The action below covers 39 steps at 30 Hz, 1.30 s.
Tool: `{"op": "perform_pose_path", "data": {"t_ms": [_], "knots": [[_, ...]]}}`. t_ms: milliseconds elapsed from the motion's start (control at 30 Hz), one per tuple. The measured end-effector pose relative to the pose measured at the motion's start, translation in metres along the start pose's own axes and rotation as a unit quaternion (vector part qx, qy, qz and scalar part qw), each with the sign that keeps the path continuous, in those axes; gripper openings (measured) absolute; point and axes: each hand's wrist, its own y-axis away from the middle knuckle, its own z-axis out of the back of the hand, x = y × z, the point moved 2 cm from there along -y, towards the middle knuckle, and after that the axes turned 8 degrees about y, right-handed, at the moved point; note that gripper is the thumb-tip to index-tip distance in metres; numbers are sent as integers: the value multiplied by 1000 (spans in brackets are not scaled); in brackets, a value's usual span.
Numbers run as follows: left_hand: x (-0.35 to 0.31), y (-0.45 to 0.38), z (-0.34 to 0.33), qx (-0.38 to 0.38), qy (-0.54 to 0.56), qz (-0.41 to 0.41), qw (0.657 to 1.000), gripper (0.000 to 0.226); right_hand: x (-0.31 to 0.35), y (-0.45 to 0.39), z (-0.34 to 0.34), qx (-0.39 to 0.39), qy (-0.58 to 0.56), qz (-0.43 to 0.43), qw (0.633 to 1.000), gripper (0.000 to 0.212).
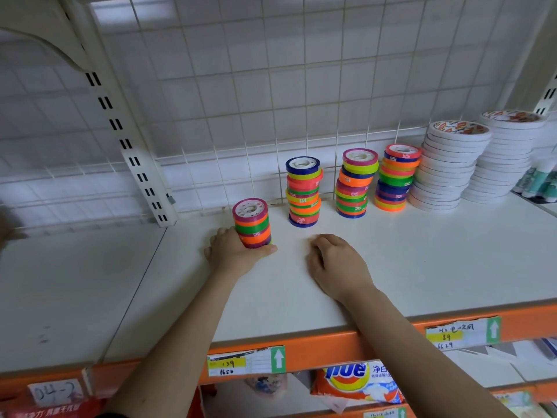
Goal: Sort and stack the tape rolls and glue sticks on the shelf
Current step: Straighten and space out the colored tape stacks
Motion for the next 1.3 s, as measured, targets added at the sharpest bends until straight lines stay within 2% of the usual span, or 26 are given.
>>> {"op": "perform_pose_path", "data": {"t_ms": [233, 500, 800, 1300], "knots": [[4, 2, 1, -44, 16, -15, 999, 52, 0, 1, 0, 1, 6, 1, 1000, 40], [29, -5, 32, -86, 25, 5, 996, 61, 7, 1, 3, -1, 47, -4, 999, 40], [45, -9, 58, -115, 98, -14, 988, 67, 39, -7, 5, 24, 39, 46, 998, 40], [53, -9, 60, -159, 12, 4, 987, 46, 50, -1, -13, 1, 30, 68, 997, 39]]}}
